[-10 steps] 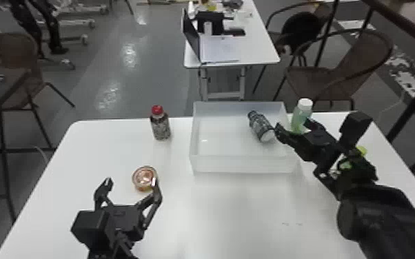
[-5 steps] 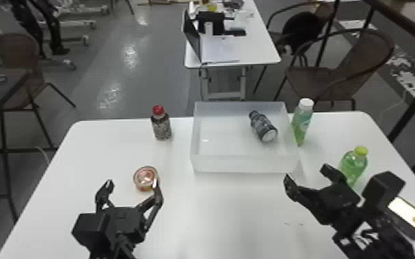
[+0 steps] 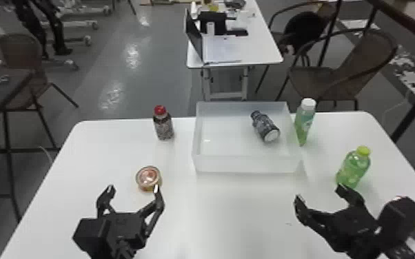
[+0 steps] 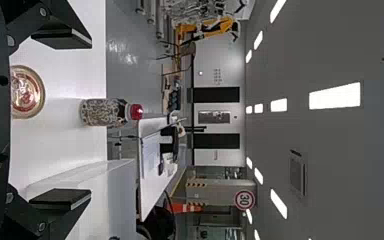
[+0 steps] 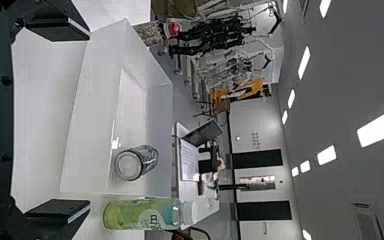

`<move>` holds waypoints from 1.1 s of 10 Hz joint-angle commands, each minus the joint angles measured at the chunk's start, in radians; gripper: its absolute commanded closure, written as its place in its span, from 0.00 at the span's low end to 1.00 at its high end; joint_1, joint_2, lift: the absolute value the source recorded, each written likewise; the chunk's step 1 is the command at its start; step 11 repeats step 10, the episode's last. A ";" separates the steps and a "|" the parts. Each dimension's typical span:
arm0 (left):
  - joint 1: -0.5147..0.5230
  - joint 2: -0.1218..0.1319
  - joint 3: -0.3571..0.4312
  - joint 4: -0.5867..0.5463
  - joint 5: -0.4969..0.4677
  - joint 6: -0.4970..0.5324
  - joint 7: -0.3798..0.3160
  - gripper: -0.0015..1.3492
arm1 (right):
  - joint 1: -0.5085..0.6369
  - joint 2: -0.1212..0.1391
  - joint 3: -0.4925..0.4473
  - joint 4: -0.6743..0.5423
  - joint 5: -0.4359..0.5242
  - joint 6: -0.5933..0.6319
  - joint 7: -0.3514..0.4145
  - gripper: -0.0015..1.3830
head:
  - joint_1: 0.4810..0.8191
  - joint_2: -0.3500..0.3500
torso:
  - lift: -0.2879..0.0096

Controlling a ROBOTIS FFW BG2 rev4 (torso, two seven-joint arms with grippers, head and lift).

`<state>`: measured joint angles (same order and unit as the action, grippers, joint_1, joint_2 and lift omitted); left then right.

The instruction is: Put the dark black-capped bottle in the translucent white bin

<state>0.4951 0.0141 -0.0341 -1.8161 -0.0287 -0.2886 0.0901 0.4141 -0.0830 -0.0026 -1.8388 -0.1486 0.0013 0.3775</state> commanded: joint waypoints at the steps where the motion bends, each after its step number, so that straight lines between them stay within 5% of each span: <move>1: -0.001 0.007 -0.006 -0.002 0.003 0.005 0.002 0.17 | -0.011 0.000 0.000 0.010 0.000 -0.001 0.015 0.08 | 0.63 0.61 | 0.85; 11: -0.018 0.007 -0.007 0.004 -0.004 0.012 0.002 0.17 | -0.020 0.012 0.003 0.044 0.014 -0.092 0.015 0.08 | 0.63 0.61 | 0.85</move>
